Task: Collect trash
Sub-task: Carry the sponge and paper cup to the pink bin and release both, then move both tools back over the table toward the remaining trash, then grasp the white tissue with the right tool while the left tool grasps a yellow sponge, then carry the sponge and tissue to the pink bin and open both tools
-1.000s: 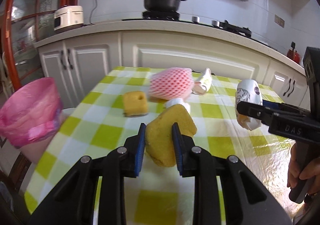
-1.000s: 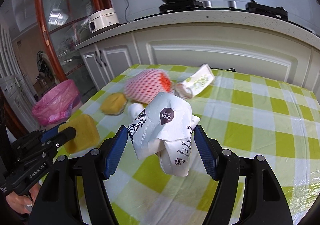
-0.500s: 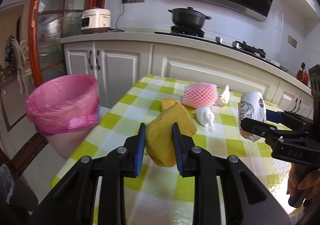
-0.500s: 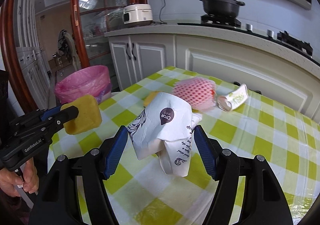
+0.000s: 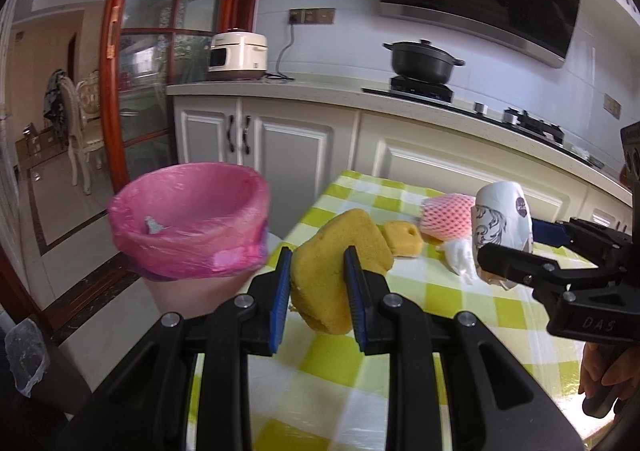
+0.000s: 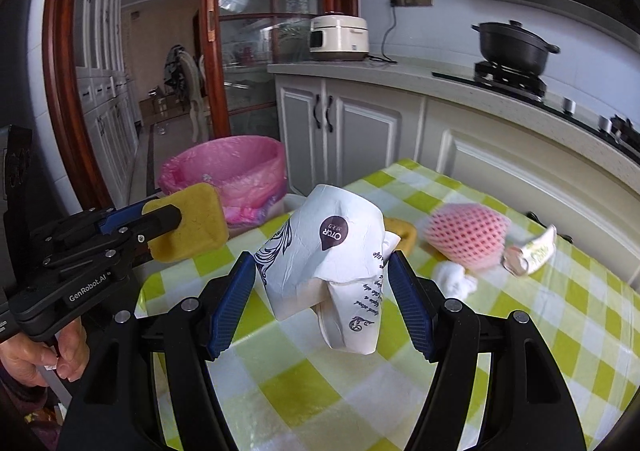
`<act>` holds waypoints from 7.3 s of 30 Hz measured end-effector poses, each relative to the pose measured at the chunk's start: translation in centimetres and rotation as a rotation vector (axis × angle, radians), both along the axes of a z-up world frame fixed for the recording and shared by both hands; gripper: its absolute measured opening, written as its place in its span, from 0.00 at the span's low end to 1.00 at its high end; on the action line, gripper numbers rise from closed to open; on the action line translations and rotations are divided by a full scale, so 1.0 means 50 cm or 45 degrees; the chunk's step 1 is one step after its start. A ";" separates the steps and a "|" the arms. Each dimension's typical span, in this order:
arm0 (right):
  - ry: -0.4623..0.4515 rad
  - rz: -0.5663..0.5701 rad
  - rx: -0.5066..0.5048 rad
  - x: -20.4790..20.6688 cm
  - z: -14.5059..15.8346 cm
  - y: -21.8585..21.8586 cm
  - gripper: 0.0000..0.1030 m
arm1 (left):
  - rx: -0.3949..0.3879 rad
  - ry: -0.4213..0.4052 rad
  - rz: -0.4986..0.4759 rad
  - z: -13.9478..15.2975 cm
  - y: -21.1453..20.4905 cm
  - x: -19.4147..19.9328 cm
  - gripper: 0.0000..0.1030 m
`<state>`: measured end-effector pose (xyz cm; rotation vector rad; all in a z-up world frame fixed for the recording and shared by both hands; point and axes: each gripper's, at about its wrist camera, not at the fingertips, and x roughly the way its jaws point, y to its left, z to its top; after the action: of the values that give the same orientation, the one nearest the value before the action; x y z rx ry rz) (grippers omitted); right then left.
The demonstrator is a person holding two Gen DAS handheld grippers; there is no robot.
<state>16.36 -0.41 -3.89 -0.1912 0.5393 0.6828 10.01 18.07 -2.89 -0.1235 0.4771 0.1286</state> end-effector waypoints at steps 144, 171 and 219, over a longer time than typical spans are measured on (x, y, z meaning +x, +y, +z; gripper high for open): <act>0.228 -0.497 -0.077 0.279 -0.188 -0.283 0.32 | 0.031 0.373 -0.141 -0.191 -0.228 0.433 0.47; 0.146 -0.459 -0.057 0.095 -0.115 -0.250 0.32 | 0.012 0.227 -0.178 -0.098 -0.237 0.166 0.47; 0.023 0.170 -0.072 0.149 0.019 0.227 0.33 | 0.001 0.105 0.338 0.027 0.193 0.068 0.47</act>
<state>23.83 10.95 -2.94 -0.2760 0.5672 0.7999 13.39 27.70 -1.52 -0.1809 0.5416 0.3954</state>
